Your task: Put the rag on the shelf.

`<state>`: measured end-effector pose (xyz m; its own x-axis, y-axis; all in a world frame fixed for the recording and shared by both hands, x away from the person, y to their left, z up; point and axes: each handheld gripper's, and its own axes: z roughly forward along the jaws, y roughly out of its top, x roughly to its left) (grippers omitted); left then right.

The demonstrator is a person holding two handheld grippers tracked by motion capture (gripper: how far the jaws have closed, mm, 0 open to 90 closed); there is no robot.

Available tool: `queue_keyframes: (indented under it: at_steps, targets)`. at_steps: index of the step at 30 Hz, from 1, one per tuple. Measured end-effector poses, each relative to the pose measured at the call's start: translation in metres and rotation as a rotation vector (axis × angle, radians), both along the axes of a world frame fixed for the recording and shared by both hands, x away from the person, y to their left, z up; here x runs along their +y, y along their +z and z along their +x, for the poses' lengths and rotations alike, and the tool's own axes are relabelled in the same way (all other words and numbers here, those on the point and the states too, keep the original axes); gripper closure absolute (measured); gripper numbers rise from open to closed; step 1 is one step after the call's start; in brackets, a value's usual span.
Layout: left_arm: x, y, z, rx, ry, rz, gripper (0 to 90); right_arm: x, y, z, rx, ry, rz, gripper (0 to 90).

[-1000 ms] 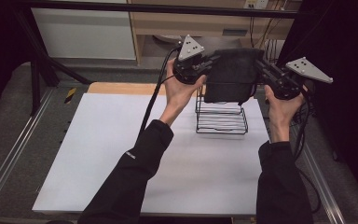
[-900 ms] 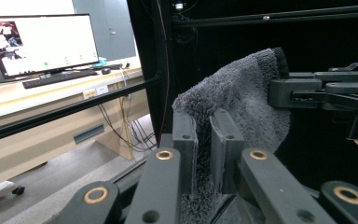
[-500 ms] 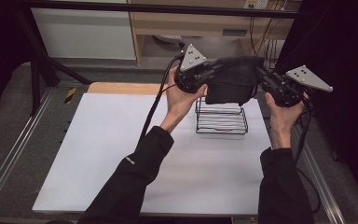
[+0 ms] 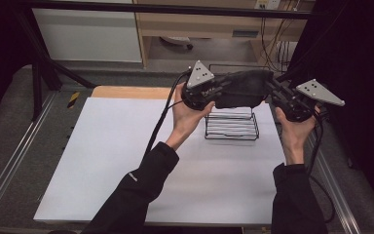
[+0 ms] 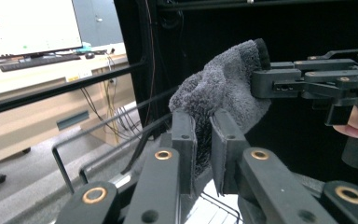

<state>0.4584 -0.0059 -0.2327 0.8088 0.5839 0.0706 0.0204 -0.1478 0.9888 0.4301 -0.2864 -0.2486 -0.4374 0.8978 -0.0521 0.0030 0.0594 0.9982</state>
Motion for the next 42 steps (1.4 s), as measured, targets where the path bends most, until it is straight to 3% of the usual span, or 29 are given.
queue_keyframes:
  at_steps: [13, 26, 33, 42]
  targets:
    - [0.003, -0.013, -0.009, 0.056, 0.009, 0.031, 76.6, 0.000, -0.007, -0.011, 0.058, 0.008, -0.007, 70.0]
    - [0.003, -0.029, -0.018, 0.123, 0.031, 0.087, 67.6, -0.003, -0.015, -0.026, 0.159, -0.017, -0.041, 58.3]
    - [0.003, -0.047, -0.016, 0.170, 0.036, 0.115, 61.9, -0.005, -0.031, -0.028, 0.227, -0.027, -0.058, 53.4]
    - [-0.001, -0.067, -0.006, 0.232, 0.047, 0.151, 57.2, -0.006, -0.058, -0.020, 0.305, -0.043, -0.060, 43.7]
